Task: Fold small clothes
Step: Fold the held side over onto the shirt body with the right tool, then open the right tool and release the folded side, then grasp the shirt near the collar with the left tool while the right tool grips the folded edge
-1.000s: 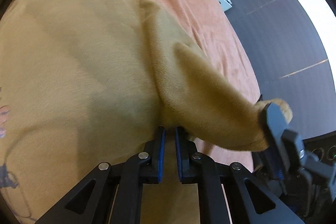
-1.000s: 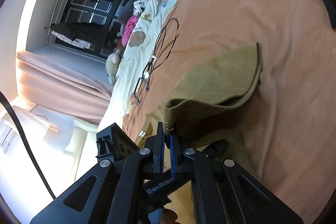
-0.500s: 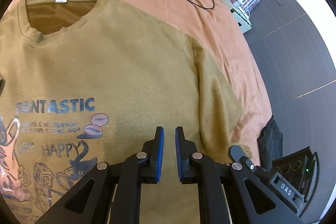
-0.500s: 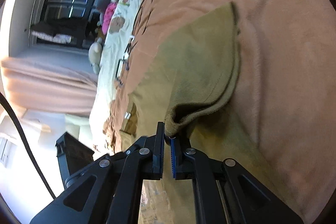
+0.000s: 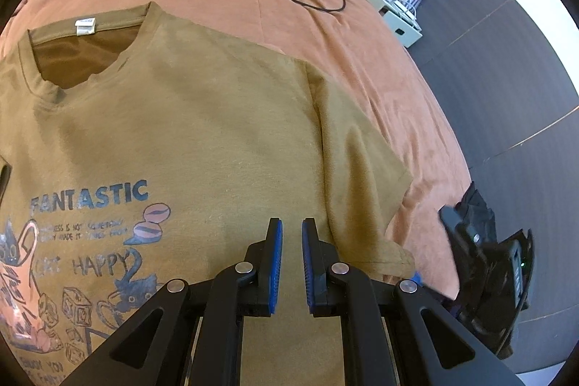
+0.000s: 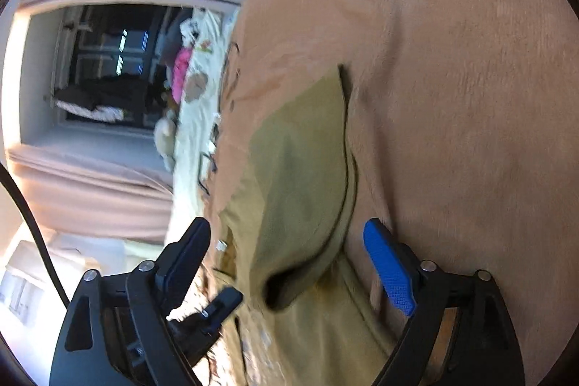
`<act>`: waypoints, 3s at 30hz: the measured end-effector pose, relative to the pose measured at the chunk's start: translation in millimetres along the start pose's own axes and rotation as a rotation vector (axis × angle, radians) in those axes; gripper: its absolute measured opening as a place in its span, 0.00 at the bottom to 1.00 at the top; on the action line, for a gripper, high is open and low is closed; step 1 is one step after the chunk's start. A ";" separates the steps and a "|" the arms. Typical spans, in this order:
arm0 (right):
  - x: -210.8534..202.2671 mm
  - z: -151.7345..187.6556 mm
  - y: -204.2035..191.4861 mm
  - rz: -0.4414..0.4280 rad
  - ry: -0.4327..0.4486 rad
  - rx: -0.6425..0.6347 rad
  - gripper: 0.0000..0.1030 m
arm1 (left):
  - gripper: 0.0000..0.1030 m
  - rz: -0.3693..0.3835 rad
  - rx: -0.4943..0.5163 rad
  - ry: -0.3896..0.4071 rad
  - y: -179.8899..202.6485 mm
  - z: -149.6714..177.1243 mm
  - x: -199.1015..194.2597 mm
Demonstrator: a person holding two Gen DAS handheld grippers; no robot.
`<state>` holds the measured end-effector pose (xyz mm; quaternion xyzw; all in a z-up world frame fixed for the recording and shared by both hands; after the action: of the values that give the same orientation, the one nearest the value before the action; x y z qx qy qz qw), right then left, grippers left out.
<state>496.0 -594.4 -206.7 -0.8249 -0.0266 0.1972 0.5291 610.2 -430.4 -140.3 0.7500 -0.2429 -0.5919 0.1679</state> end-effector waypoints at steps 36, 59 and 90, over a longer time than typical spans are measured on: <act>23.6 15.5 -16.5 0.139 -0.024 -0.100 0.03 | 0.10 -0.032 -0.027 -0.011 -41.5 -3.4 15.8; 69.0 64.4 -118.6 -0.098 -0.183 -0.328 0.03 | 0.10 -0.077 -0.071 0.068 -57.9 -20.4 -34.3; 14.6 4.7 -74.4 0.136 -0.172 -0.220 0.64 | 0.38 -0.108 -0.088 0.064 -60.8 -39.5 8.0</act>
<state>520.0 -554.1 -147.0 -0.8577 -0.0374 0.2984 0.4170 659.9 -386.1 -170.0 0.7724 -0.1702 -0.5860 0.1764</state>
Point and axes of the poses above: each gripper's, at about its wrist camera, not at the fingertips, and x roughly the way its jaws point, y to its right, z to its underside, the point moved 2 cm from there along x, roughly the way its jaws point, and after that the axes turned 13 degrees about -x, right-handed, at the moved point
